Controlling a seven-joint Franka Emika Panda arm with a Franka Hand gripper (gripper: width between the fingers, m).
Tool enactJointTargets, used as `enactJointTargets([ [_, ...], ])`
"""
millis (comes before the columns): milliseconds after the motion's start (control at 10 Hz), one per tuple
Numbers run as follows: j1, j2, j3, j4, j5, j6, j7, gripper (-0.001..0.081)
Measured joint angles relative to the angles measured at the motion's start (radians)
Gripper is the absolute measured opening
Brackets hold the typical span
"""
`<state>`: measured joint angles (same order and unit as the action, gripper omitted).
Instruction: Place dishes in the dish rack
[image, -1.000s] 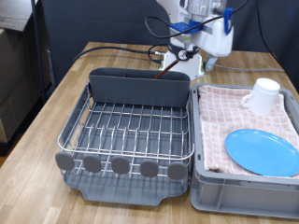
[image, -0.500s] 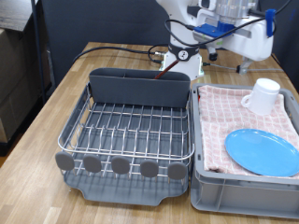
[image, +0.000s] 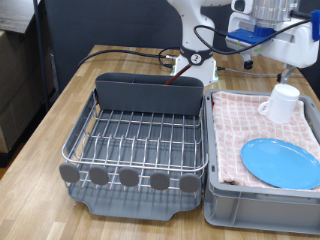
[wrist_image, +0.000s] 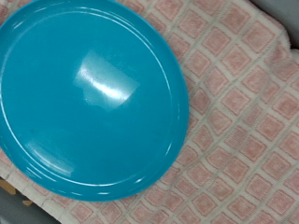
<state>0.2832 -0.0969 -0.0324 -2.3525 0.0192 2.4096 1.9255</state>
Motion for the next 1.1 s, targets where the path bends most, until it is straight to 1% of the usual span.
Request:
enactJointTargets([
  [200, 0.0, 0.032, 0.0, -0.047, 0.067, 0.125, -0.06, 0.0803],
  [300, 0.001, 0.051, 0.002, -0.069, 0.119, 0.182, -0.11, 0.0803],
  [500, 0.002, 0.097, 0.012, -0.114, 0.241, 0.311, -0.242, 0.0803],
  [600, 0.002, 0.119, 0.017, -0.124, 0.277, 0.364, -0.284, 0.0803],
  [700, 0.002, 0.119, 0.017, -0.121, 0.271, 0.353, -0.276, 0.0803],
  [800, 0.002, 0.12, 0.019, -0.118, 0.341, 0.343, -0.352, 0.0803],
  [900, 0.0, 0.128, 0.023, -0.115, 0.467, 0.343, -0.493, 0.0803],
  [1000, -0.003, 0.142, 0.029, -0.113, 0.571, 0.352, -0.612, 0.0803],
  [1100, -0.004, 0.159, 0.033, -0.112, 0.643, 0.366, -0.69, 0.0803],
])
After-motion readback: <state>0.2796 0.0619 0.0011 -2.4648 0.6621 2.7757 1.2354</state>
